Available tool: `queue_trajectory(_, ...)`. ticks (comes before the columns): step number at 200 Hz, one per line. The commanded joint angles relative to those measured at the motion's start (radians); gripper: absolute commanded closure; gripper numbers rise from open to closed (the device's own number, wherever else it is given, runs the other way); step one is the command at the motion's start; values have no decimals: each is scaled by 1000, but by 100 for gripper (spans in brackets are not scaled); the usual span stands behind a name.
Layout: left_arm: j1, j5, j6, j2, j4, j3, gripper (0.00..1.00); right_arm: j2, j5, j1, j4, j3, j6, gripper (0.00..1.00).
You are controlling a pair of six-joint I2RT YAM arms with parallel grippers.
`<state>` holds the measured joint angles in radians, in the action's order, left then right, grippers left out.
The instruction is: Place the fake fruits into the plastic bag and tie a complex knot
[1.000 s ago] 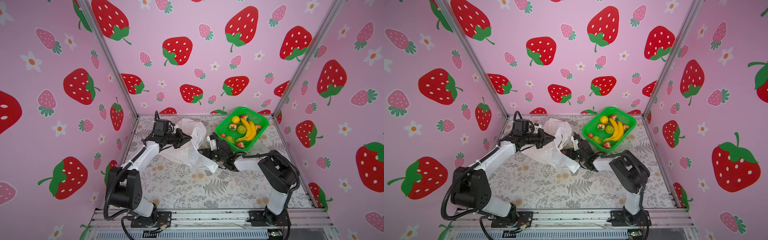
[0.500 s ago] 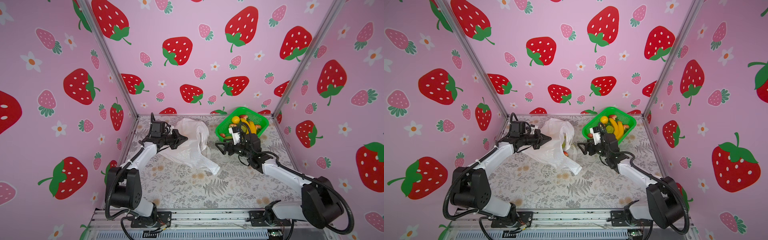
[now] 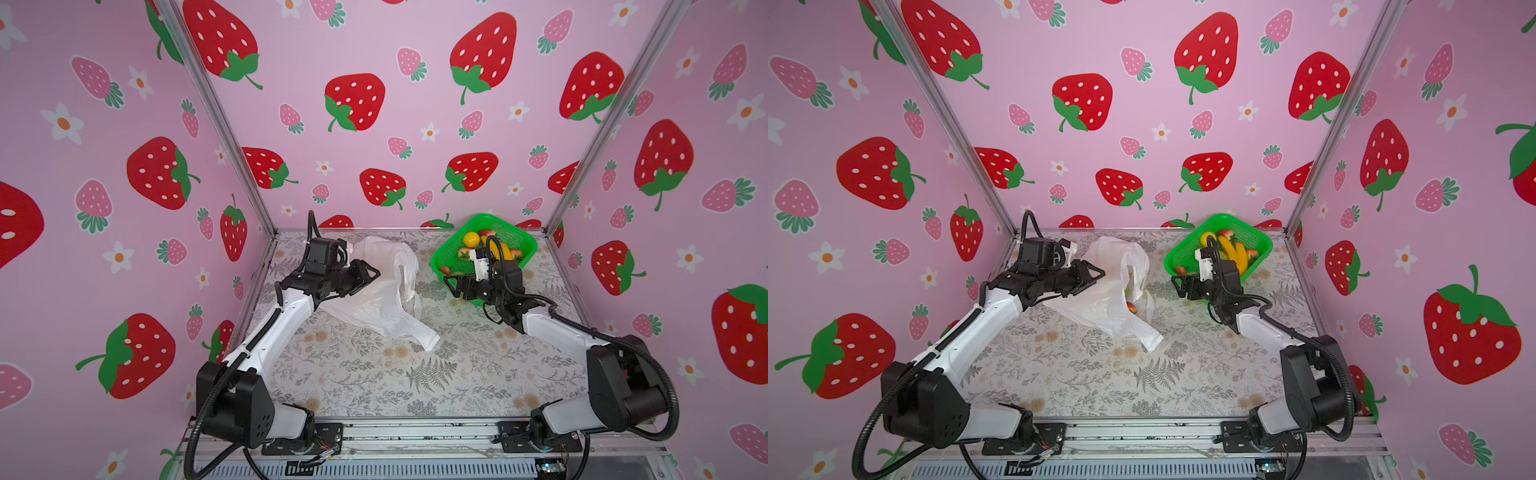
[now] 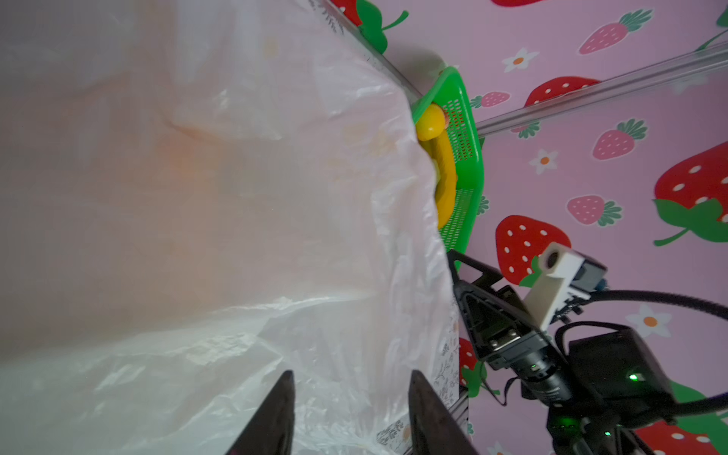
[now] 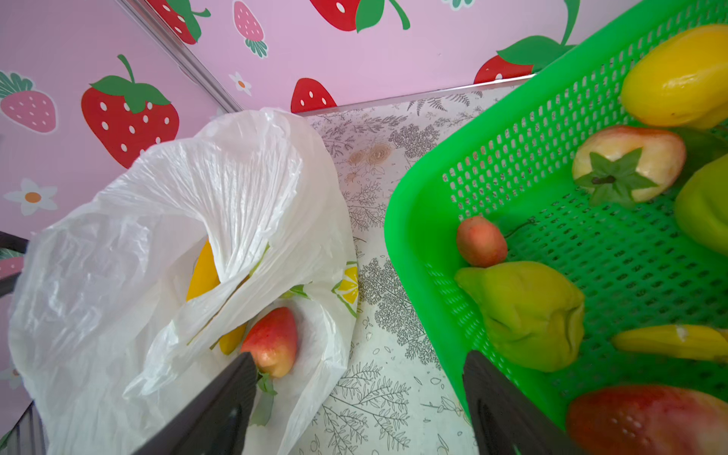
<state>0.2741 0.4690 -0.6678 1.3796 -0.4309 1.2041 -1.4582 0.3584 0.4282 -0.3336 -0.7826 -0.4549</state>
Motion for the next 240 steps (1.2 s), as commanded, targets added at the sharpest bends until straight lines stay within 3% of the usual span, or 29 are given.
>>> queue_trajectory(1, 91, -235, 203, -4, -151, 115, 35, -4, -16, 1, -67, 27, -14, 15)
queue_trajectory(15, 149, -312, 239, 28, -198, 172, 31, -19, -12, 1, -92, 28, -19, 14)
queue_trajectory(63, 274, -532, 319, 241, -354, 387, 32, -41, 7, -2, -173, 50, -39, 14)
queue_trajectory(90, 307, -617, 344, 367, -442, 512, 44, -26, -17, -18, -166, 66, -26, 13)
queue_trajectory(104, 315, -635, 352, 407, -478, 565, 57, -5, -65, -33, -133, 64, -8, 13)
queue_trajectory(131, 292, -549, 343, 410, -486, 588, 85, 30, -225, -51, -23, 21, 64, 12)
queue_trajectory(151, 244, -407, 295, 381, -441, 536, 100, 43, -163, -44, -7, 1, 113, 15)
queue_trajectory(171, 202, -274, 247, 368, -403, 479, 100, 68, -72, 1, -31, 45, 87, 20)
queue_trajectory(200, 166, -209, 226, 349, -370, 435, 100, 84, -83, 144, -56, 131, 32, 21)
queue_trajectory(240, 142, -134, 192, 342, -305, 392, 100, -92, -80, 237, -184, 128, -95, 28)
